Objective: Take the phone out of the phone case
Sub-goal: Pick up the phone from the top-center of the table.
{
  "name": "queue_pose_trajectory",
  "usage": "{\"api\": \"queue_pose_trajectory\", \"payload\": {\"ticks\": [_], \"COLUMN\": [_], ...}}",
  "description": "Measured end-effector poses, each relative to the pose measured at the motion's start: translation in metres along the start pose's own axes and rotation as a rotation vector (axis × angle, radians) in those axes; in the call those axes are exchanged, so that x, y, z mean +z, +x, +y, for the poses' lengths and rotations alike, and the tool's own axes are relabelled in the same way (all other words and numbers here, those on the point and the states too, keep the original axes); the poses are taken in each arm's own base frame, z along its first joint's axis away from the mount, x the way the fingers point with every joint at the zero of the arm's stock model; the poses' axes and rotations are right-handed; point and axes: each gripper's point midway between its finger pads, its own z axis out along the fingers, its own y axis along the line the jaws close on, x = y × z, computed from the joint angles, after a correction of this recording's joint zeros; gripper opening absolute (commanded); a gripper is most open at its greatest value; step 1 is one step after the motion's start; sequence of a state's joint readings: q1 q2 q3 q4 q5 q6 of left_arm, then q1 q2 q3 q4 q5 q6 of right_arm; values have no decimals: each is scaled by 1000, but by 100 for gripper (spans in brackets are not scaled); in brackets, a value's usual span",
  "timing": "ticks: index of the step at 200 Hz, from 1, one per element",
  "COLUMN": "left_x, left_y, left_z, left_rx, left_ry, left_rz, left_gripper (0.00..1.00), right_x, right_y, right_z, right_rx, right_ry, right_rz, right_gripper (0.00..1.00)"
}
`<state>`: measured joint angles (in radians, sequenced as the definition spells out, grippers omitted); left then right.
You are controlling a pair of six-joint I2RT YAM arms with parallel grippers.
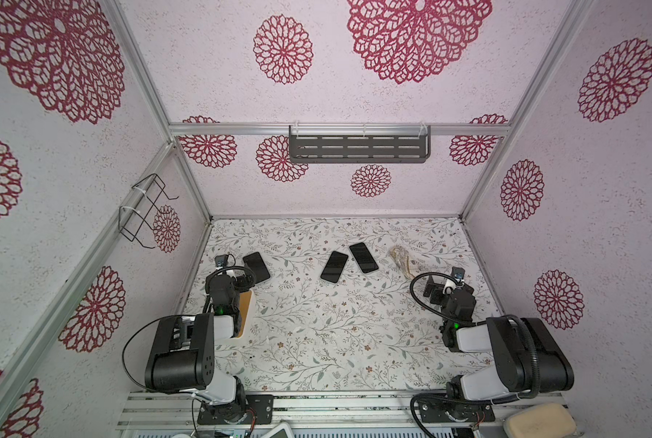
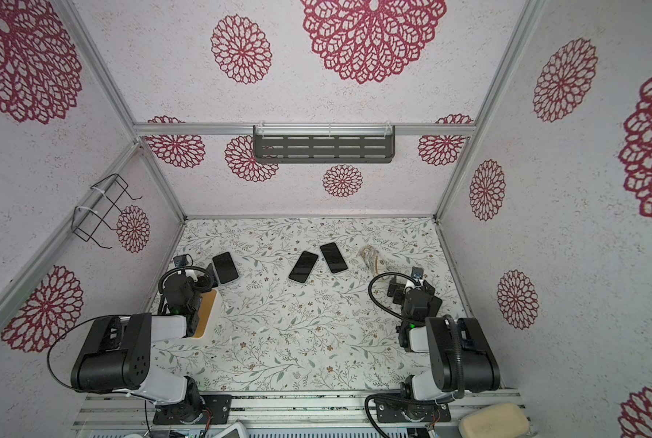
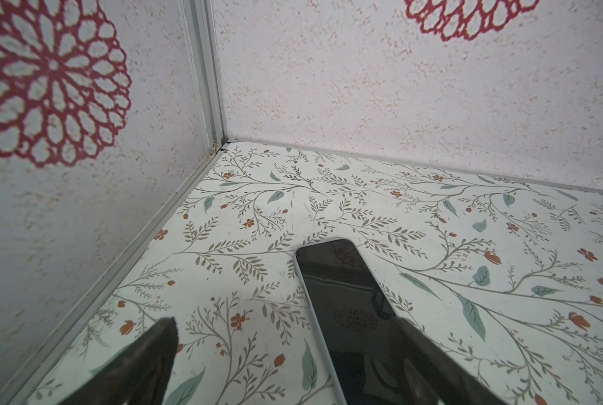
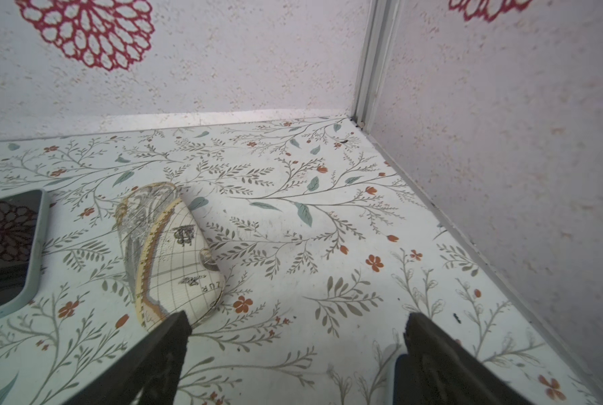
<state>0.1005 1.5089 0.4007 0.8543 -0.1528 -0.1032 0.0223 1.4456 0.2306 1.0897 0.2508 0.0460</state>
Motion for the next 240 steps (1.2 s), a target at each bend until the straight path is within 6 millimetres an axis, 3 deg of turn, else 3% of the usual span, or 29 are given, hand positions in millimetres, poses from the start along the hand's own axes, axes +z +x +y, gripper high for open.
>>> {"api": "queue_pose_trajectory", "payload": {"ticks": [32, 60, 89, 116, 147, 192, 240], "left_x": [-22, -49, -82, -115, -147, -185, -198], "left_y": [-33, -87, -149, -179, -174, -161, -148], "left_z": [-24, -52, -78, -101, -115, -113, -116], "left_rx": [48, 4, -121, -208, -243, -249, -235], "left_ry": [-3, 41, 146, 284, 402, 482, 527], "left_rz": [-45, -101, -119, -79, 38, 138, 211], "left_gripper": [97, 97, 97, 97, 97, 97, 97], "right_x": [-19, -37, -57, -74, -90, -100, -95], "right_y": [-37, -70, -101, -116, -114, -75, -50], "right_z": [-7, -5, 11, 31, 50, 79, 107], "right_rx": [37, 104, 145, 174, 191, 122, 40], "right_ry": [51, 39, -42, -146, -230, -313, -352], "right_rz": [-81, -115, -110, -44, 76, 300, 466], "right_gripper": [99, 99, 99, 99, 99, 99, 99]}}
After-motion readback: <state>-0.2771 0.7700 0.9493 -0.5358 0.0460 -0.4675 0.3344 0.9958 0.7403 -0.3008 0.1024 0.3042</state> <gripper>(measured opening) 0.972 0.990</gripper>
